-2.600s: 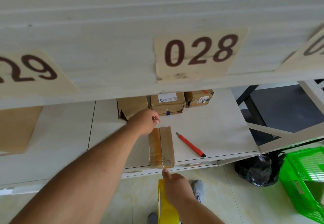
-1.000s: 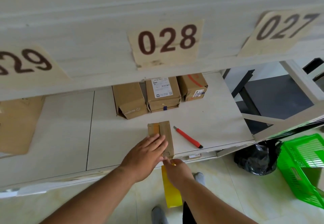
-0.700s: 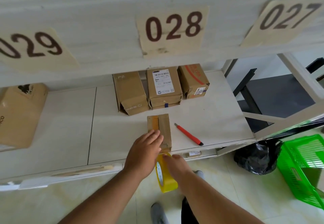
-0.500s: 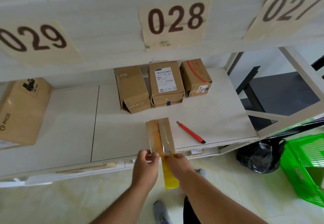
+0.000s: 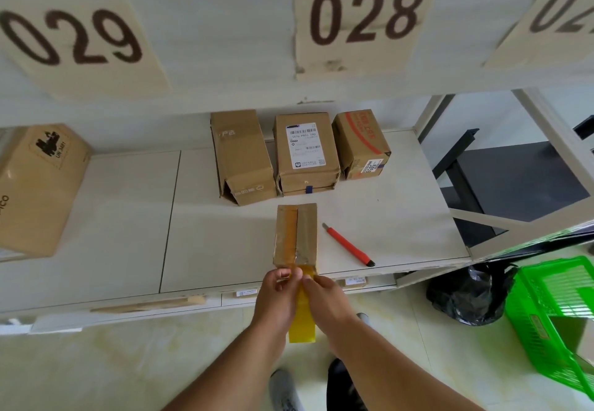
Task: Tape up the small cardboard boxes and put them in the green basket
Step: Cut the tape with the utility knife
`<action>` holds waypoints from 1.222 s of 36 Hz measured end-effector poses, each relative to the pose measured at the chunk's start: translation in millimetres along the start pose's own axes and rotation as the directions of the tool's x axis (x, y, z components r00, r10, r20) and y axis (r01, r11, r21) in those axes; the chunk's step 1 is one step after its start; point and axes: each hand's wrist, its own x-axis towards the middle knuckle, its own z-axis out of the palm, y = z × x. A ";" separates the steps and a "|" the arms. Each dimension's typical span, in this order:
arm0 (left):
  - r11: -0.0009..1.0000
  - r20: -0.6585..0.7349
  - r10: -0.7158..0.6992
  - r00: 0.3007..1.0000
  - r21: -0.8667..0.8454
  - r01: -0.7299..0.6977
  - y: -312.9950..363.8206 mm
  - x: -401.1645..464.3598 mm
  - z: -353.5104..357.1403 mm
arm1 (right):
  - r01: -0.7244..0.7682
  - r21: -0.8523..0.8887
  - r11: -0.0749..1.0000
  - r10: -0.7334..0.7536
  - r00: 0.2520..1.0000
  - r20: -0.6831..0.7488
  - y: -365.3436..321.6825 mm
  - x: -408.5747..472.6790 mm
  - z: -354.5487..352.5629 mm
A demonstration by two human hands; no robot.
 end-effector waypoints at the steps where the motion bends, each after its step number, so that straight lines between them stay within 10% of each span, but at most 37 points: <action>1: 1.000 -0.005 -0.009 1.000 -0.004 0.009 2.8 0.2 1.5 | 0.013 -0.002 1.000 -0.013 1.000 0.005 0.7 2.4 -1.2; 11: 1.000 -0.053 0.030 0.998 0.005 -0.030 8.0 -1.3 0.6 | 0.065 -0.335 0.940 -0.074 0.997 -0.015 -20.7 18.5 -47.5; 16: 0.998 -0.031 0.046 0.998 0.049 -0.045 8.1 -0.7 -2.3 | 0.030 -0.638 0.769 -0.263 0.925 -0.274 -38.4 49.7 -83.2; 24: 0.998 -0.053 0.054 0.997 0.044 -0.051 11.9 -1.8 -5.2 | 0.065 -0.949 0.309 -0.415 0.907 -0.073 -23.4 86.5 -82.3; 28: 0.997 -0.066 0.049 0.997 0.060 -0.045 14.3 0.6 -7.0 | 0.027 -0.928 0.372 -0.351 0.930 -0.113 -30.0 79.6 -79.8; 35: 0.999 -0.063 0.024 0.998 0.041 -0.022 18.7 -0.7 -3.6 | 0.183 -0.487 0.854 -0.350 0.894 -0.279 -34.3 32.6 -81.8; 44: 0.999 -0.054 0.043 0.998 0.035 -0.041 18.4 -4.2 -0.8 | 0.468 -0.778 0.420 -0.480 0.842 0.247 -46.7 16.0 -36.7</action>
